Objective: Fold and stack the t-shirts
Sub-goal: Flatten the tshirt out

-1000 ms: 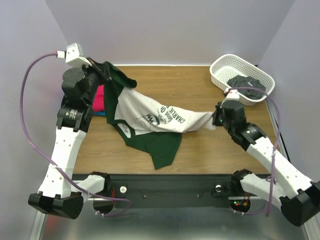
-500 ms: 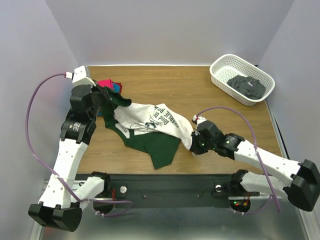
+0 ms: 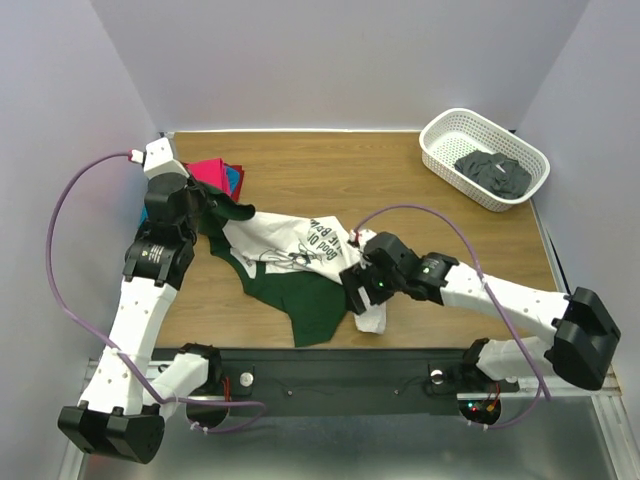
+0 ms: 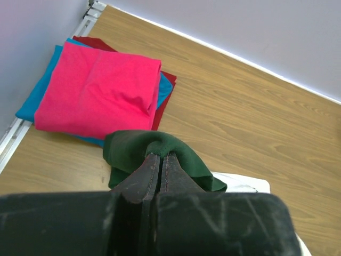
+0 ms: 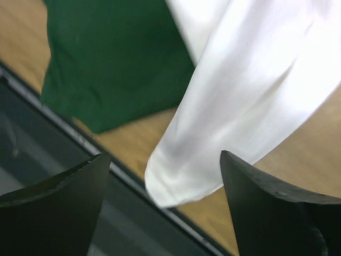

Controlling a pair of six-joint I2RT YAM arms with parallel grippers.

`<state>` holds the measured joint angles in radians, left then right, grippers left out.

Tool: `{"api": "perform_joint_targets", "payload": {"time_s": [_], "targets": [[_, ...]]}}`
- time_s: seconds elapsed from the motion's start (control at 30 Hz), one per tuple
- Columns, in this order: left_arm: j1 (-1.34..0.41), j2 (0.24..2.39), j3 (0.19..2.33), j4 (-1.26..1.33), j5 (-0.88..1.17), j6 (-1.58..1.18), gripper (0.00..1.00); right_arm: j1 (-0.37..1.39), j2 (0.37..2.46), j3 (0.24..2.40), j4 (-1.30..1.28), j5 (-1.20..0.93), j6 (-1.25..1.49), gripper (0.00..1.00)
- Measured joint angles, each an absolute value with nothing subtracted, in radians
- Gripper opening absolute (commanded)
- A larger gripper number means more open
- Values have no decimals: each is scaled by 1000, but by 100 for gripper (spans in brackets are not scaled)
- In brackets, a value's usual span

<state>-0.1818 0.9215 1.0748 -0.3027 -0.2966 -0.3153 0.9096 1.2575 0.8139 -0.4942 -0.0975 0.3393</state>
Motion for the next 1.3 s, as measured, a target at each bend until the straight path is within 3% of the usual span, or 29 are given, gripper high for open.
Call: {"api": "perform_joint_targets", "payload": {"time_s": [0.23, 0.5, 0.63, 0.67, 0.73, 0.77, 0.8, 1.13, 1.3], "targets": [[-173, 934, 1052, -302, -302, -297, 0, 855, 1481, 1063, -358, 128, 291, 95], [-148, 934, 1003, -282, -289, -285, 0, 693, 1829, 1235, -197, 109, 217, 92], [-134, 934, 995, -278, -275, -281, 0, 679, 1909, 1241, -163, 33, 197, 62], [-128, 934, 994, -277, -268, -281, 0, 681, 1918, 1240, -157, 12, 196, 48], [-126, 934, 993, -276, -262, -281, 0, 683, 1916, 1227, -135, -26, 188, 28], [-122, 934, 992, -275, -259, -281, 0, 685, 1906, 1212, -118, -38, 192, 7], [-122, 934, 992, -275, -255, -281, 0, 689, 1885, 1187, -102, -52, 192, 0], [-114, 934, 990, -273, -240, -281, 0, 798, 1537, 930, -32, -196, 190, 0], [-104, 942, 990, -274, -263, -278, 0, 925, 1528, 851, -60, -239, 187, 2]]}}
